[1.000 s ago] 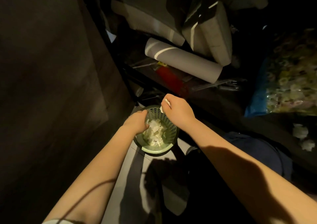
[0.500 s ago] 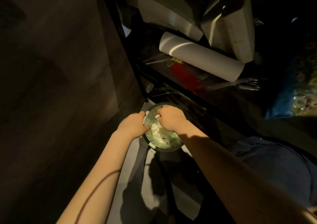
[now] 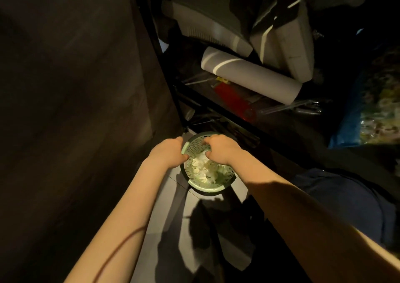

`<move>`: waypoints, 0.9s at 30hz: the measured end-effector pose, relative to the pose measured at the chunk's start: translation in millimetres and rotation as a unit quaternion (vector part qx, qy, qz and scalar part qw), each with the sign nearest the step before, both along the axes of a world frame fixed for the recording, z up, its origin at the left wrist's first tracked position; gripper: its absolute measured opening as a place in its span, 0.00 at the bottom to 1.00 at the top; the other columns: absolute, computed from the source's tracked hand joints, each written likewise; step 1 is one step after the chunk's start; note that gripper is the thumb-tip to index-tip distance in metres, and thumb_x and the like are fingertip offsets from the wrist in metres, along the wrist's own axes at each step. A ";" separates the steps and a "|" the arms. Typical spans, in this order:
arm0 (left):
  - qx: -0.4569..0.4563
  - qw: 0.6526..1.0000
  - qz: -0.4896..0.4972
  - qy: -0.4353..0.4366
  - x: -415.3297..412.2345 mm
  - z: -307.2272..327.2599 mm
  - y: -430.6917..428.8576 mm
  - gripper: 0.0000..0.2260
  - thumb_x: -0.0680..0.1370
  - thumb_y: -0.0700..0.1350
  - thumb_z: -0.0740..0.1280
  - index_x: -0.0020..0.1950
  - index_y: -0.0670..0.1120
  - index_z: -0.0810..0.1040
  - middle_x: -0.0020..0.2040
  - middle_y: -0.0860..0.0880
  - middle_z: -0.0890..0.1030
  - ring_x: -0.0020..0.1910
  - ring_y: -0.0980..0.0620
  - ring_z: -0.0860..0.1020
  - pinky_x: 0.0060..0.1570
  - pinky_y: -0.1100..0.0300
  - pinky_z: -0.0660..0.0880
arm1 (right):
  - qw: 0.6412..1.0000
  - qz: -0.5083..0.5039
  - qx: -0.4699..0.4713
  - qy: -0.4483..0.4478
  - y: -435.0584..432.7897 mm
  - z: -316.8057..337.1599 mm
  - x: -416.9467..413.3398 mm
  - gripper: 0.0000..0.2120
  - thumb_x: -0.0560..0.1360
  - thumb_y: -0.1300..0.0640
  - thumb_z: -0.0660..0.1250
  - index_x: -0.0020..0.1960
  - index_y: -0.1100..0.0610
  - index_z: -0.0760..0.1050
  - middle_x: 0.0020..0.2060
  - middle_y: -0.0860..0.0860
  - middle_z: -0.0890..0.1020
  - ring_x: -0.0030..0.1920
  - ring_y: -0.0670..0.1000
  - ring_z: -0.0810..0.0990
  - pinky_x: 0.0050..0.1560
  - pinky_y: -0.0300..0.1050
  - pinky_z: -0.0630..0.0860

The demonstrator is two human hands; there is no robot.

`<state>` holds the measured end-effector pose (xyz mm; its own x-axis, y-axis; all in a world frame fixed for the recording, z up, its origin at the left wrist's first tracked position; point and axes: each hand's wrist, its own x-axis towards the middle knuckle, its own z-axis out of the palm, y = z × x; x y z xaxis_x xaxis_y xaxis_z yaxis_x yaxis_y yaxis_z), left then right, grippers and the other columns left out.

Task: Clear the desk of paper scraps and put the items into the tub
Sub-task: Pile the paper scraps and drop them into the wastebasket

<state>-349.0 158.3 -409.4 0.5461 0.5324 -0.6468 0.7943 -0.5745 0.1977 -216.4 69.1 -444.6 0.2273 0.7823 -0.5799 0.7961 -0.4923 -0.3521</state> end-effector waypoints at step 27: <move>0.163 0.978 -0.086 -0.095 -11.2 211.5 -76.2 0.23 0.76 0.53 0.66 0.68 0.46 0.67 0.63 0.45 0.75 0.61 0.46 0.75 0.58 0.53 0.74 | 0.976 0.009 0.188 -0.109 -121.0 235.0 17.3 0.23 0.76 0.48 0.63 0.69 0.53 0.67 0.65 0.53 0.74 0.65 0.54 0.72 0.62 0.50 0.71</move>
<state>-360.2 82.2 -197.9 0.7400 0.5832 -0.3351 0.6468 -0.7537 0.1167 -199.1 -51.8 -209.6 0.2973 0.9355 -0.1908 0.8793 -0.3461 -0.3271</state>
